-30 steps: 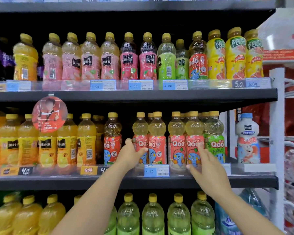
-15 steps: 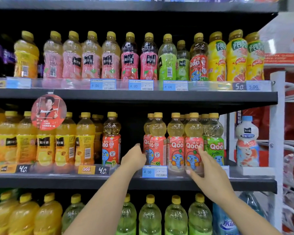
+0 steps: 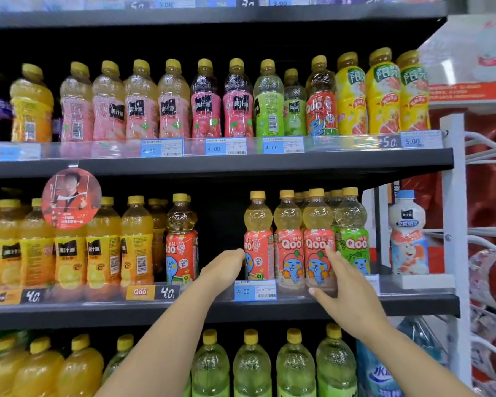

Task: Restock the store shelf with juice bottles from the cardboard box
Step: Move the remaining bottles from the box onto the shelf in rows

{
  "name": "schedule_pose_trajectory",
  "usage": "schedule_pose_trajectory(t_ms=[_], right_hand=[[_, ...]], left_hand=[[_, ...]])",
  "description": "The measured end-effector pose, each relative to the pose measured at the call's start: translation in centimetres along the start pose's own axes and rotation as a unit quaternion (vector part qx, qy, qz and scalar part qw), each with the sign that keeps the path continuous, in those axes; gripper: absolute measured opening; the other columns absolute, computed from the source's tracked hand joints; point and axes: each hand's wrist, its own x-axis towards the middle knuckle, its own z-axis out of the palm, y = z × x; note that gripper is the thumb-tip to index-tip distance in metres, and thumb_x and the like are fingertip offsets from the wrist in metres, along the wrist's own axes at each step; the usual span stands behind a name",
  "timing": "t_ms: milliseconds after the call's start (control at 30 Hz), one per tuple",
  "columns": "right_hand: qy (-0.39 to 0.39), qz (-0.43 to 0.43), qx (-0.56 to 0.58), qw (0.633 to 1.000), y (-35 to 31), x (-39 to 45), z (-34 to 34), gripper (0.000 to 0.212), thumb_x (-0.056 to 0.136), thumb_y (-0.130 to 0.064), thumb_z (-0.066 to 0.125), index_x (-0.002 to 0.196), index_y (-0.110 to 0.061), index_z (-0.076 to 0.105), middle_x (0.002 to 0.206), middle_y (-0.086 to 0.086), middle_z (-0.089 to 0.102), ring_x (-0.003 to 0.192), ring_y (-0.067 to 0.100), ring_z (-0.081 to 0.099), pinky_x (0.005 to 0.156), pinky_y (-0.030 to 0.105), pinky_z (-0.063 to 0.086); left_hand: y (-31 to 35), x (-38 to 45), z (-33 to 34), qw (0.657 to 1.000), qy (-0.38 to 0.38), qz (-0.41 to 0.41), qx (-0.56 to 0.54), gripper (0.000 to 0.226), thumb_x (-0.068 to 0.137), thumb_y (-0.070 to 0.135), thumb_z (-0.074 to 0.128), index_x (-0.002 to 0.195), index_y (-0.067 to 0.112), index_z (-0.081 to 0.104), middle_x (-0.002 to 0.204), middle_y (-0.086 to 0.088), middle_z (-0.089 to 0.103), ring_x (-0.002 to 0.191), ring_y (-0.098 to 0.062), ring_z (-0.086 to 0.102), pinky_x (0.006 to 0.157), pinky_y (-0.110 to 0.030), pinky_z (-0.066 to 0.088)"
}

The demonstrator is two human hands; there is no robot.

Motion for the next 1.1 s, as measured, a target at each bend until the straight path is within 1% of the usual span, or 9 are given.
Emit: schedule_pose_trajectory(t_ms=[100,167,200,300,400,567,867,1000,1100], right_hand=[[-0.002,-0.004,0.007,1.0,0.2,0.0,0.0,0.088,0.086,-0.046,0.061,0.151,-0.033,0.003,0.159,-0.009,0.013,0.146,0.012,0.011,0.117,0.033,0.023],[-0.004,-0.01,0.009,1.0,0.3,0.0,0.0,0.087,0.086,-0.045,0.061,0.151,-0.033,0.005,0.159,-0.009,0.014,0.146,0.012,0.011,0.117,0.034,0.023],[-0.005,-0.01,0.009,1.0,0.4,0.0,0.1,0.088,0.086,-0.046,0.061,0.151,-0.033,0.005,0.159,-0.009,0.013,0.147,0.012,0.011,0.117,0.035,0.024],[-0.009,-0.011,0.004,1.0,0.6,0.1,0.1,0.088,0.086,-0.046,0.061,0.151,-0.035,0.004,0.159,-0.008,0.013,0.147,0.014,0.011,0.117,0.036,0.024],[-0.01,-0.016,0.008,1.0,0.7,0.0,0.1,0.087,0.086,-0.043,0.062,0.151,-0.035,0.005,0.159,-0.007,0.014,0.147,0.014,0.01,0.117,0.036,0.024],[-0.021,-0.018,0.014,1.0,0.7,-0.2,0.0,0.084,0.089,-0.038,0.06,0.152,-0.03,0.005,0.159,-0.006,0.012,0.147,0.014,0.008,0.117,0.032,0.019],[-0.056,0.003,-0.019,0.998,-0.2,0.0,-0.4,0.081,0.095,-0.039,0.05,0.152,-0.021,-0.004,0.161,0.004,0.0,0.148,0.023,0.004,0.117,0.036,0.017],[-0.048,-0.011,0.022,0.999,-0.7,-0.9,-2.0,0.073,0.095,-0.041,0.05,0.152,-0.02,0.011,0.16,0.002,0.008,0.147,0.018,0.008,0.116,0.033,0.018],[-0.002,-0.033,0.063,0.997,-0.5,-3.7,-3.4,0.062,0.093,-0.036,0.055,0.147,-0.02,0.03,0.152,-0.001,0.031,0.141,0.015,0.024,0.11,0.027,0.023]], left_hand=[[0.5,-0.5,-0.3,0.995,0.045,0.053,-0.076,0.015,0.095,0.033,0.048,0.082,0.032,0.055,0.106,0.0,0.065,0.101,-0.017,0.061,0.093,-0.037,0.048],[0.3,-1.3,0.0,0.993,0.025,0.097,-0.061,0.013,0.092,0.041,0.055,0.099,0.03,0.058,0.103,0.01,0.064,0.092,-0.004,0.061,0.079,-0.028,0.05],[0.0,-1.5,0.2,0.994,0.017,0.106,-0.037,0.025,0.088,0.045,0.06,0.109,0.032,0.055,0.102,0.015,0.063,0.09,-0.003,0.062,0.075,-0.025,0.05],[-0.2,-1.7,0.8,0.991,0.054,0.111,0.046,0.05,0.081,0.047,0.068,0.125,0.032,0.051,0.111,0.014,0.062,0.094,-0.009,0.065,0.081,-0.034,0.055],[0.1,-1.8,1.3,0.989,0.084,0.096,0.07,0.057,0.082,0.047,0.068,0.13,0.027,0.048,0.12,0.009,0.062,0.098,-0.009,0.063,0.084,-0.032,0.053],[0.6,-2.5,2.1,0.981,0.124,0.084,0.123,0.058,0.083,0.051,0.064,0.131,0.024,0.045,0.121,0.007,0.063,0.104,-0.012,0.061,0.087,-0.035,0.054],[1.0,-4.6,2.3,0.972,0.131,0.097,0.167,0.044,0.092,0.044,0.054,0.129,0.02,0.049,0.125,0.002,0.061,0.11,-0.016,0.059,0.087,-0.033,0.049],[0.9,-7.7,2.4,0.962,0.164,0.154,0.157,0.048,0.092,0.04,0.055,0.135,0.02,0.048,0.134,0.0,0.054,0.121,-0.018,0.052,0.095,-0.032,0.044],[0.5,-11.7,2.8,0.957,0.164,0.199,0.136,0.047,0.093,0.039,0.054,0.137,0.022,0.048,0.137,0.004,0.051,0.125,-0.014,0.047,0.096,-0.026,0.038]])
